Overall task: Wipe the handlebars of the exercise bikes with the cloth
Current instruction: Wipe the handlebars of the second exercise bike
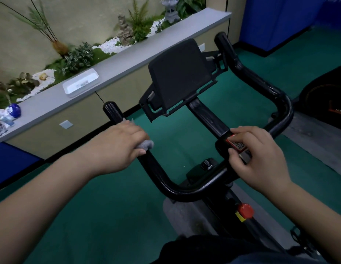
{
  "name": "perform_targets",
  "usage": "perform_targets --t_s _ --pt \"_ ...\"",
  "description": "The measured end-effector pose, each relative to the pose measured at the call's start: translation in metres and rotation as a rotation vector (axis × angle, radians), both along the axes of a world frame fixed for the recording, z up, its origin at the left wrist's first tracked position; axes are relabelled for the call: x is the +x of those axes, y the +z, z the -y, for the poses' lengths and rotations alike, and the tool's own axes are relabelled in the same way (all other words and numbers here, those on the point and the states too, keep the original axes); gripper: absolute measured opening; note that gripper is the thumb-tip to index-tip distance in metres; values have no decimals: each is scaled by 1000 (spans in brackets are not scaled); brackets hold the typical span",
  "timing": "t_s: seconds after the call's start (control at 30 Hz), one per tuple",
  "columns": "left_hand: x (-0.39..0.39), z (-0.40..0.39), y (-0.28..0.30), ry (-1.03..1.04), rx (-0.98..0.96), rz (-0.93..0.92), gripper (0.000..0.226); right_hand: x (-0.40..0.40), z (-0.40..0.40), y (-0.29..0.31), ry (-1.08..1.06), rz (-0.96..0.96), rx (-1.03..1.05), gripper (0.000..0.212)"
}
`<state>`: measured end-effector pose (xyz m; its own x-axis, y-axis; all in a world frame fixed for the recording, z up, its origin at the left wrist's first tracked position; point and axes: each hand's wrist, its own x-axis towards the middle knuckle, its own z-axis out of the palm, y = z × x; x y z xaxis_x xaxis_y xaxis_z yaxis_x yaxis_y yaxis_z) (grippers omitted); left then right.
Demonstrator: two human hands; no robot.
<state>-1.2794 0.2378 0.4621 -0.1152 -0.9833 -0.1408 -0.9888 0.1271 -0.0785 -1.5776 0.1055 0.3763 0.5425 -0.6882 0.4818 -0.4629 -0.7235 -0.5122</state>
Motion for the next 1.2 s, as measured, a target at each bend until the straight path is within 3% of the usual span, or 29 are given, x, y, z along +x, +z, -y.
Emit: perform_targets --t_s 0.3,0.5,0.77,0.93,1.1,1.2 --pt "-95 -4 -21 7 270 -277 23 -1 1 0 -4 9 3 21" --pt "-127 6 -20 248 385 -535 21 -1 2 -1 -5 43 7 20" --pt "-170 55 -42 561 115 -893 16 0 5 -2 -2 111 1 26" --pt "-161 28 -45 299 29 -780 27 1 5 -5 -4 133 -27 25" --pt "-122 18 -18 117 158 -669 36 2 5 -6 -38 163 -35 22" --pt "-111 36 -8 236 -156 -671 40 1 4 -6 -72 174 -33 22"
